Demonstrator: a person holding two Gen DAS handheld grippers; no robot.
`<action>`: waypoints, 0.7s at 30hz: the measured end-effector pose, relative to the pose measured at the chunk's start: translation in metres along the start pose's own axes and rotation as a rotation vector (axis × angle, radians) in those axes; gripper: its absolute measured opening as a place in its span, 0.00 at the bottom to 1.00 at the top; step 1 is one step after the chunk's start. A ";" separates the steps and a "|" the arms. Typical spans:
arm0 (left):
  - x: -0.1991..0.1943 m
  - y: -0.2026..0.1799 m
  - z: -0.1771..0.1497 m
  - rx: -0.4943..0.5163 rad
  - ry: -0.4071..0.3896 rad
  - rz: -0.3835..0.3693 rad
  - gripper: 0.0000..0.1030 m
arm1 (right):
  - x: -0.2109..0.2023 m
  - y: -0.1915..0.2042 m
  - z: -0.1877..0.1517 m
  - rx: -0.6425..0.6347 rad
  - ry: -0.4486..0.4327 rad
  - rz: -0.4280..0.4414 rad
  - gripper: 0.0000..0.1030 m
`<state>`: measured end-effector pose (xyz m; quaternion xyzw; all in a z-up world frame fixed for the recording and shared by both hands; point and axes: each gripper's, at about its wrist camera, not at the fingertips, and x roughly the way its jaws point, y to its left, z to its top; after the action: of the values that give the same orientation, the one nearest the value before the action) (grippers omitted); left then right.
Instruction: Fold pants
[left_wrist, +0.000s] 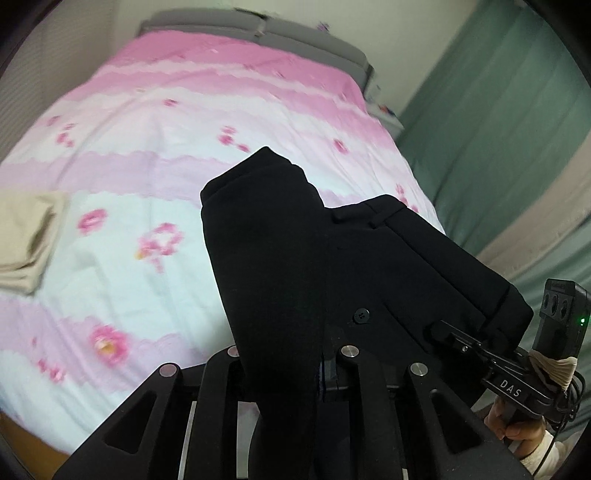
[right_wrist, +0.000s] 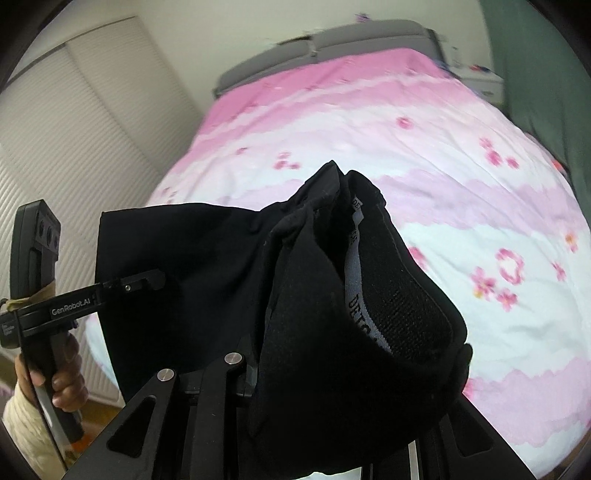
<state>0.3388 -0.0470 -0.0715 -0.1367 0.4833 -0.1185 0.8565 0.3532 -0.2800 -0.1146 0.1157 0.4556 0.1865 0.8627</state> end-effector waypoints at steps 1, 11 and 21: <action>-0.014 0.008 -0.005 -0.013 -0.021 0.006 0.18 | 0.003 0.004 -0.005 -0.017 -0.001 0.010 0.26; -0.145 0.105 -0.091 -0.084 -0.128 0.099 0.18 | -0.013 0.163 -0.045 -0.228 -0.016 0.121 0.26; -0.252 0.234 -0.165 -0.204 -0.176 0.217 0.18 | 0.009 0.330 -0.118 -0.376 0.039 0.232 0.26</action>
<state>0.0869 0.2364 -0.0344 -0.1799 0.4277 0.0365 0.8851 0.1886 0.0258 -0.0655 0.0009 0.4129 0.3683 0.8330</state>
